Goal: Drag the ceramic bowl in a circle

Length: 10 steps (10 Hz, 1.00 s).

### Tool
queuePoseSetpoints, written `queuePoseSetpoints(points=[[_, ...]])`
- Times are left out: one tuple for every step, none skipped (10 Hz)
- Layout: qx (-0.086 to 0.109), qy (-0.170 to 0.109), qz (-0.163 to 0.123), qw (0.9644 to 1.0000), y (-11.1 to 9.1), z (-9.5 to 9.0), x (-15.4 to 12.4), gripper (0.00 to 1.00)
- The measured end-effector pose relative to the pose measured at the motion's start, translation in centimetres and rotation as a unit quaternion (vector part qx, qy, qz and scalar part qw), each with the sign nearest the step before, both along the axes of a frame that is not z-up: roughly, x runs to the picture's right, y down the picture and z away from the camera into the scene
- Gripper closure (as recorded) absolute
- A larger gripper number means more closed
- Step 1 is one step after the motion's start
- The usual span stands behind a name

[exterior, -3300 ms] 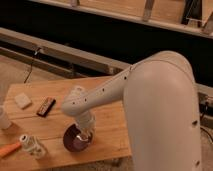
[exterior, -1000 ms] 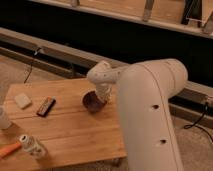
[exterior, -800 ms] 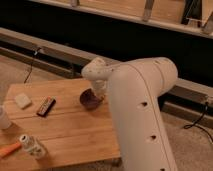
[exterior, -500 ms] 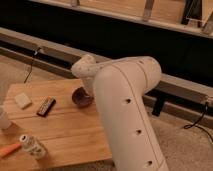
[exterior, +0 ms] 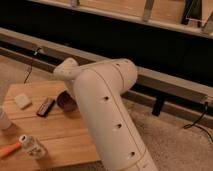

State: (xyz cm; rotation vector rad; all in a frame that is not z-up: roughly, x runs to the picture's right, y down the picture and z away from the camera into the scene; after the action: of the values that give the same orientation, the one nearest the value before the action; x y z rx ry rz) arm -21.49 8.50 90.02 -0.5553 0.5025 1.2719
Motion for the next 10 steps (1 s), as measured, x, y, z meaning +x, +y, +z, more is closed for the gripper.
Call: queuePoseSetpoints(points=[[-0.004, -0.027, -0.009, 0.9996, 0.7, -1.0, -2.3, 0.83], [-0.01, -0.06, -0.026, 0.9978, 1.6, -3.1, -4.6, 0.83], [-0.013, -0.079, -0.04, 0.9959, 2.2, -4.6, -5.6, 0.83], [-0.016, -0.1, -0.057, 0.9932, 3.1, -6.4, -6.4, 0.83], [-0.017, -0.117, -0.077, 0.99, 4.3, -8.1, -6.7, 0.83], [-0.018, -0.126, -0.097, 0.987, 5.5, -9.5, -6.4, 0.83], [-0.023, -0.13, -0.117, 0.9844, 6.9, -10.6, -5.6, 0.83], [-0.03, -0.13, -0.138, 0.9814, 8.6, -11.7, -4.6, 0.83], [-0.039, -0.123, -0.154, 0.9796, 10.3, -12.4, -3.2, 0.83], [-0.052, -0.114, -0.163, 0.9787, 12.2, -13.2, -1.7, 0.83]])
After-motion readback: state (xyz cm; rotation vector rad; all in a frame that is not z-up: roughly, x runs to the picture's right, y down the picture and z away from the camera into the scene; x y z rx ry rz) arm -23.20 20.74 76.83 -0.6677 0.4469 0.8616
